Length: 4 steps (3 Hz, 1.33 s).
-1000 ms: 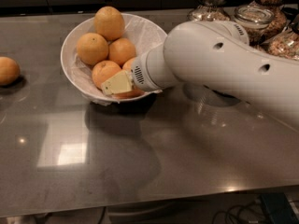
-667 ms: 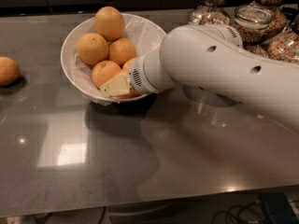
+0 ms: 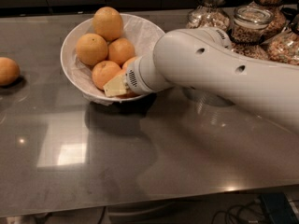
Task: Pick orange from white bowl
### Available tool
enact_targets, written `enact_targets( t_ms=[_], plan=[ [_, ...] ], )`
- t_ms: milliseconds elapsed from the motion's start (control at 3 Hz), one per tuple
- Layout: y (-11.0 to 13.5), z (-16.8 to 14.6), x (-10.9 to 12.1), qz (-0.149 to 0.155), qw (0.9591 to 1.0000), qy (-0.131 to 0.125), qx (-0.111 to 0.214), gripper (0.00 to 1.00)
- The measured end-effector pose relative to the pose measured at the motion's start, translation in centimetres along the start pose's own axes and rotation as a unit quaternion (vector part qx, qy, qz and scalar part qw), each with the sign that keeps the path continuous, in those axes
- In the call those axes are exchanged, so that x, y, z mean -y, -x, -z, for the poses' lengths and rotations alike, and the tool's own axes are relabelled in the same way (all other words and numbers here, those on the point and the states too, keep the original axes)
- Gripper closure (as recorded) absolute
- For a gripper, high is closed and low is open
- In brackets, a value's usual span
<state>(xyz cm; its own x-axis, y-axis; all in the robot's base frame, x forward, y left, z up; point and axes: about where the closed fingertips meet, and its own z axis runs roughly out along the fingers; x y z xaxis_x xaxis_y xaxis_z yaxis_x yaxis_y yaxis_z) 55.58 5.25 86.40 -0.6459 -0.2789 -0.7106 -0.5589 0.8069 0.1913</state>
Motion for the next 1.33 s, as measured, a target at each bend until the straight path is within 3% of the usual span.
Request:
enact_targets(
  t_ms=[667, 1000, 1333],
  plan=[
    [0.0, 0.0, 0.0, 0.0, 1.0, 0.0, 0.0, 0.84],
    [0.1, 0.2, -0.1, 0.0, 1.0, 0.0, 0.0, 1.0],
    [0.8, 1.0, -0.6, 0.019, 0.9997, 0.015, 0.008, 1.0]
  ],
)
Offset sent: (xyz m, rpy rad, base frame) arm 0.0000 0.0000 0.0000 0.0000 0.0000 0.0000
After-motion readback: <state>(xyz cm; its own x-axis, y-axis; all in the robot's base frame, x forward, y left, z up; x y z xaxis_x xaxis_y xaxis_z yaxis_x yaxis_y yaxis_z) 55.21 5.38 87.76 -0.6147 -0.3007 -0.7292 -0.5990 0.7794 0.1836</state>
